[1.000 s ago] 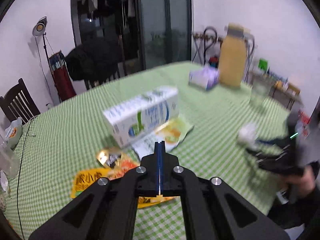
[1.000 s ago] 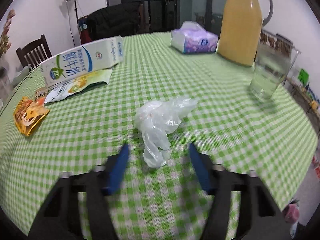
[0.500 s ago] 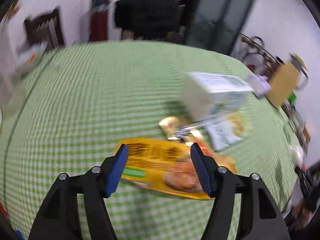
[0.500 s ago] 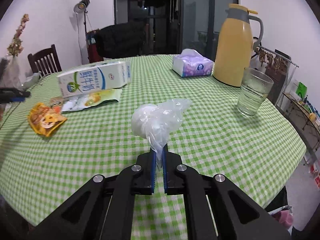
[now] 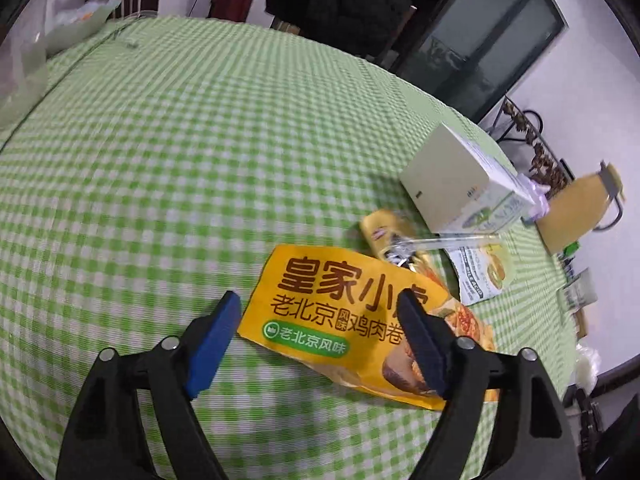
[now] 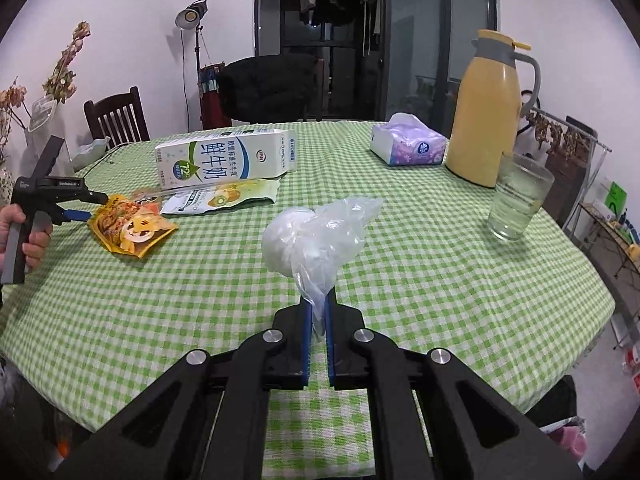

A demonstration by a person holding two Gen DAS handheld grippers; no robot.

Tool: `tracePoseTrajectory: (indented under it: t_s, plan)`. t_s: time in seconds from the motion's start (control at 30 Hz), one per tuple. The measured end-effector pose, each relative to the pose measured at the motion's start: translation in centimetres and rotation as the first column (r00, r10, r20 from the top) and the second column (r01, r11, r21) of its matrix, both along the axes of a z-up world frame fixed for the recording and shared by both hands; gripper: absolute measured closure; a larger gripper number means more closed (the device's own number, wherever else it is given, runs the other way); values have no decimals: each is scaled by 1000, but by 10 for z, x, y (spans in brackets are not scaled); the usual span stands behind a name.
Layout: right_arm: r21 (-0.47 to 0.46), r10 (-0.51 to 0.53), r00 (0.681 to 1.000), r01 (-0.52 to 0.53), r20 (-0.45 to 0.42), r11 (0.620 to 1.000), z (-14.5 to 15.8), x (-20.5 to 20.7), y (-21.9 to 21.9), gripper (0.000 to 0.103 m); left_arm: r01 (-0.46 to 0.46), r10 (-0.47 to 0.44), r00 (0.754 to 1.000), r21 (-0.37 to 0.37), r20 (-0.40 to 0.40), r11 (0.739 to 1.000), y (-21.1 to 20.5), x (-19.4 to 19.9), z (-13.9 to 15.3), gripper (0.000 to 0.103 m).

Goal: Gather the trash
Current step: 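Grasp the white plastic bag with the right tool while the left tool grasps the yellow snack wrapper, then lift and carry the white bag and yellow wrapper with both tools over the bin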

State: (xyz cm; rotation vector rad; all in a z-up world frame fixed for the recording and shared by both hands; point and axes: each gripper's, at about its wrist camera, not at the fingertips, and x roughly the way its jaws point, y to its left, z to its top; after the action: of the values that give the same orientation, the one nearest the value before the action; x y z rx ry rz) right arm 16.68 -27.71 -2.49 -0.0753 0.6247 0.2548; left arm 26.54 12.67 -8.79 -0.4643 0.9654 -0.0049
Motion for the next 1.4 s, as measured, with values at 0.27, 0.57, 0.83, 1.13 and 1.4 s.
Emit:
tracePoseTrajectory:
  t_s: [0.27,0.57,0.83,1.13,1.4]
  plan:
    - [-3,-19,1000,19,-15,1000,-7,-6,-10,97,360,-385,920,230,72,904,-85,-18,24,19]
    - [18,-29,999,29,-31,999,-15,-6,-16,97,608,-777,621,686,-97,400,-180,-39,5,7]
    - [52,-51,997,54,-59,997,-23,-4,-28,97,802,-867,431,548,-252,239,-220,9,6,7]
    - [50,-91,993,95,-72,994,-31,-13,-48,97,791,-754,600,337,-268,510,-215,77,3,19]
    - [56,-105,993,107,-50,993,-23,-21,-55,97,590,-619,783,386,-61,709,-189,45,44,29]
